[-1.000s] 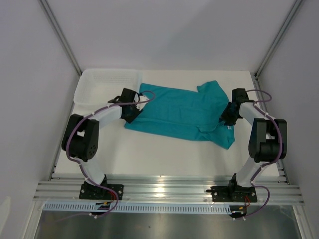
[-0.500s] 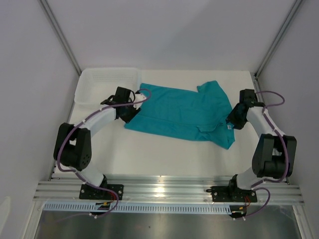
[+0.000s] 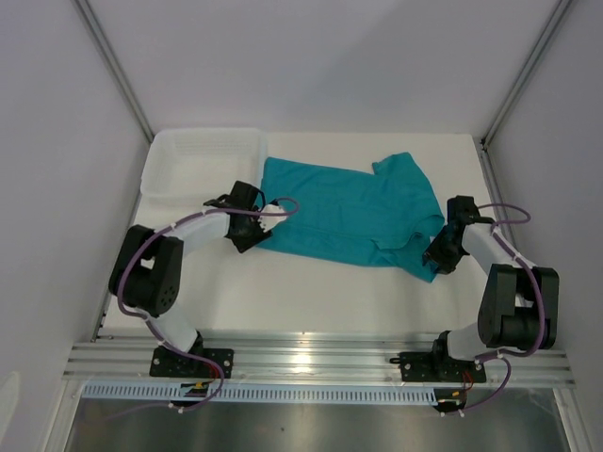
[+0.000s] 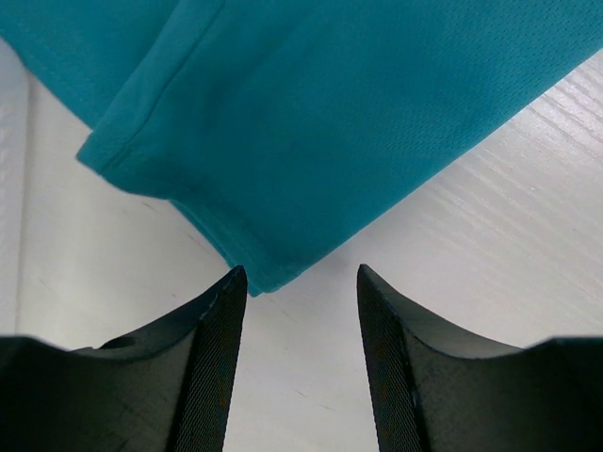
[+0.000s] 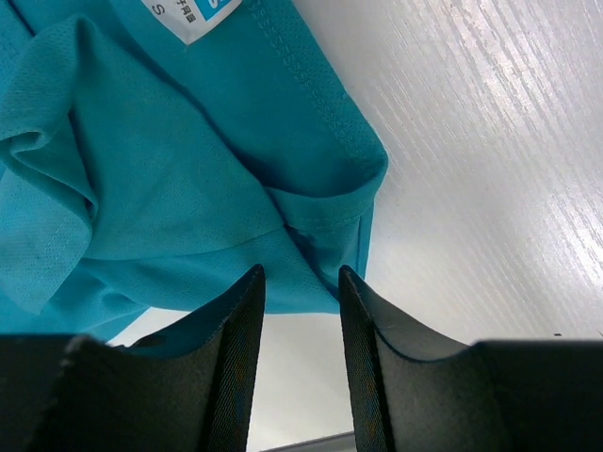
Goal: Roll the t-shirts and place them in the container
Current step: Fold the tshirt
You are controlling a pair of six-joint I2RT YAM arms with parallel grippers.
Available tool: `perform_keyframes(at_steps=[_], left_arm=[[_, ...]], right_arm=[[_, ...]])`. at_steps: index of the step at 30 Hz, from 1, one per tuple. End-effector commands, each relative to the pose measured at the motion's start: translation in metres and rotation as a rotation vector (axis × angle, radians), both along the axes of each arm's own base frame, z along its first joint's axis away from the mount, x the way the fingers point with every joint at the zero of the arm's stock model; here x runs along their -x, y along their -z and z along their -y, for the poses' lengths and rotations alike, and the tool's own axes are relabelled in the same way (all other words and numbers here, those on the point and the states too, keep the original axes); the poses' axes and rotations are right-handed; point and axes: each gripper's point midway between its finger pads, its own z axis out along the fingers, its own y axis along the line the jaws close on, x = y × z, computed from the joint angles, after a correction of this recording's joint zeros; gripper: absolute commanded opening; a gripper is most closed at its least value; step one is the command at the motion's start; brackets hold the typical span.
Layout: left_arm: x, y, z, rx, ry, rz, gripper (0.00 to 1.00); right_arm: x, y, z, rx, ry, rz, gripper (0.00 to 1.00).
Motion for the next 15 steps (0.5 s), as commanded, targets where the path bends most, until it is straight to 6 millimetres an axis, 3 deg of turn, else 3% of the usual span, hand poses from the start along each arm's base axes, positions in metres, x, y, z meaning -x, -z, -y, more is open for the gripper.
perform_keyframes(at_steps=[1, 5, 8, 10, 13, 15], left_arm=[[-0.011, 0.0, 0.004, -0.02, 0.052, 0.022, 0.54], [-0.014, 0.001, 0.004, -0.031, 0.064, 0.015, 0.55], [-0.022, 0.008, -0.008, -0.114, 0.052, 0.021, 0.54], [-0.023, 0.014, -0.011, -0.137, 0.065, 0.017, 0.5], [-0.022, 0.018, -0.012, -0.143, 0.072, 0.019, 0.3], [-0.021, 0.018, -0.012, -0.141, 0.075, 0.02, 0.03]], right_arm=[[-0.002, 0.003, 0.004, 0.016, 0.015, 0.007, 0.4], [-0.004, 0.005, 0.0, -0.006, 0.005, 0.024, 0.38], [-0.002, 0.011, 0.0, -0.008, 0.003, 0.007, 0.3], [-0.002, 0.012, 0.001, -0.009, 0.006, 0.003, 0.2], [-0.002, 0.011, 0.008, 0.0, 0.027, 0.008, 0.04], [-0.002, 0.008, 0.014, 0.006, 0.044, 0.013, 0.0]])
